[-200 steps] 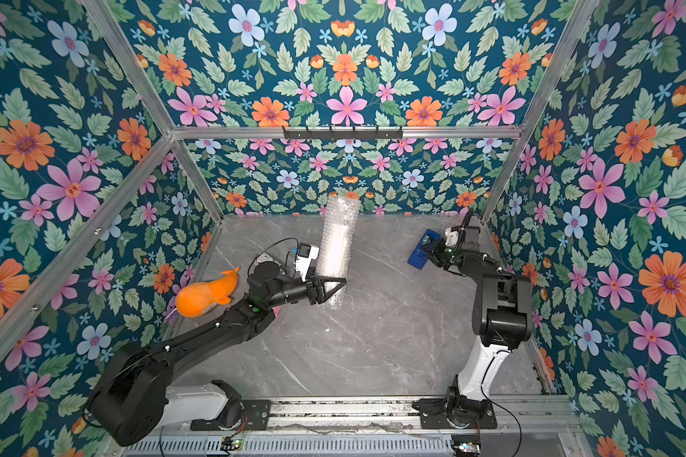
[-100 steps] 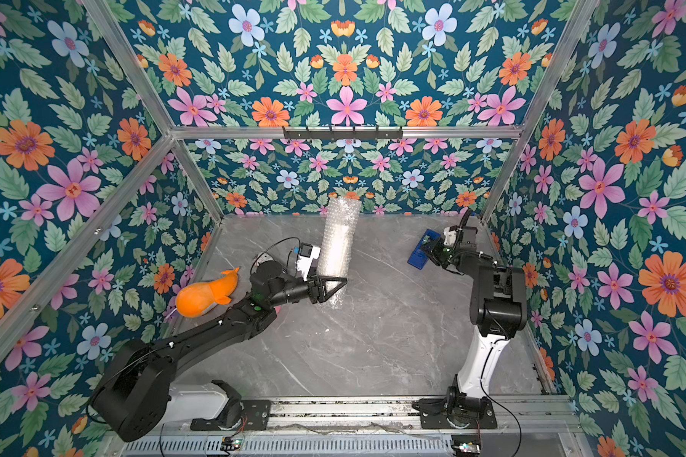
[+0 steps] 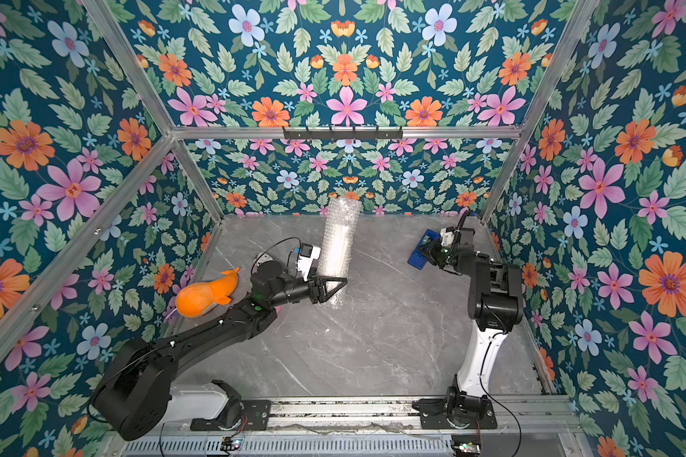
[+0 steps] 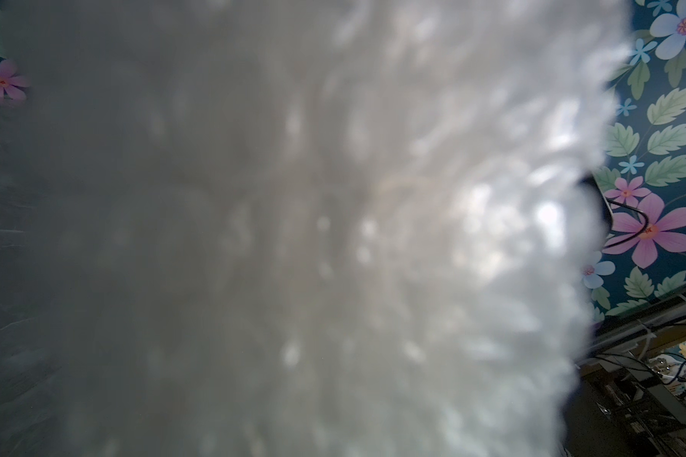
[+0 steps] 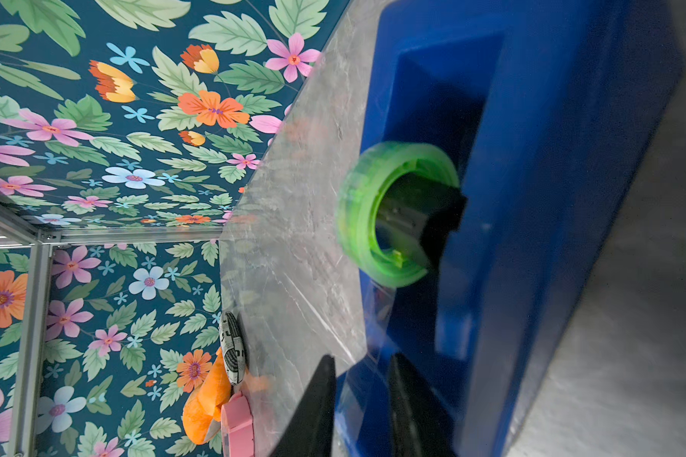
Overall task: Wrap vases in bubble wrap
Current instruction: Tear off the tape using the Tape Cutter.
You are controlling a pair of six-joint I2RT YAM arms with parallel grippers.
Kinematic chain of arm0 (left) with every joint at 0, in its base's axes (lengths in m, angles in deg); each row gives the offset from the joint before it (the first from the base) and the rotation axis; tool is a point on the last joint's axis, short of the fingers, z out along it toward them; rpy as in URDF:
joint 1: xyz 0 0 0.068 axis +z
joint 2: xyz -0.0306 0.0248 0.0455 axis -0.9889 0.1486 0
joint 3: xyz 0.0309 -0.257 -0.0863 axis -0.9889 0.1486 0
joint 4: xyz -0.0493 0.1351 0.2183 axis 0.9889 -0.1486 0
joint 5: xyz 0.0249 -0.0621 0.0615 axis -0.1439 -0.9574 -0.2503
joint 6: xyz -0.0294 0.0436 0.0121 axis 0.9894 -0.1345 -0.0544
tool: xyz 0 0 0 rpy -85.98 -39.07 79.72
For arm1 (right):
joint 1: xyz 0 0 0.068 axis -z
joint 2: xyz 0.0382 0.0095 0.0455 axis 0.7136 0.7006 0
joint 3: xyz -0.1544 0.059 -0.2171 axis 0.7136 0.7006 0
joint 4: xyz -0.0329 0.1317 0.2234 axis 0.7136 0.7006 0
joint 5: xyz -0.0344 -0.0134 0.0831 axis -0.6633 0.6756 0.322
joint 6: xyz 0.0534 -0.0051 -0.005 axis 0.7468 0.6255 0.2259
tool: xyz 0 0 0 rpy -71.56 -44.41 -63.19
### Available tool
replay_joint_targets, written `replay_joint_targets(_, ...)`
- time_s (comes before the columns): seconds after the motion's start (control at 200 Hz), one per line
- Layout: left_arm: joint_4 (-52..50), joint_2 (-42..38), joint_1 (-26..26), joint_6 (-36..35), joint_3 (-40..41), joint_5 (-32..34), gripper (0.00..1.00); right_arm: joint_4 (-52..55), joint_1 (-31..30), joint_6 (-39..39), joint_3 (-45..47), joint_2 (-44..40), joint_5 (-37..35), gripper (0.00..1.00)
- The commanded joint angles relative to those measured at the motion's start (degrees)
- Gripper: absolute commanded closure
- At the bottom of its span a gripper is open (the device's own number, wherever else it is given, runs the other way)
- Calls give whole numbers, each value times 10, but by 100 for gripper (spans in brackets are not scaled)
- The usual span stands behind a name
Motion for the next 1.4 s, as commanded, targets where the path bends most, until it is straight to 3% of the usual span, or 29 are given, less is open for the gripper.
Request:
replay_joint_targets(0.0, 47, -3, 0, -4, -2, 0, 100, -23, -3, 9, 1, 4, 11, 75)
replay_joint_targets(0.29, 53, 0, 0, 6, -2, 0, 100, -42, -8, 22, 0, 14, 27, 79)
replay_joint_targets(0.465, 58, -8, -1, 13, 5, 7, 100, -81, -9, 47, 13, 8, 46, 100)
replay_joint_targets(1.09, 53, -31, -3, 5, 18, 3, 100, -55, -25, 60, 87, -91, 25, 100)
replay_joint_targets(1.395, 57, -41, -4, 3, 26, 1, 100, -163, -39, 134, 166, -99, 16, 100)
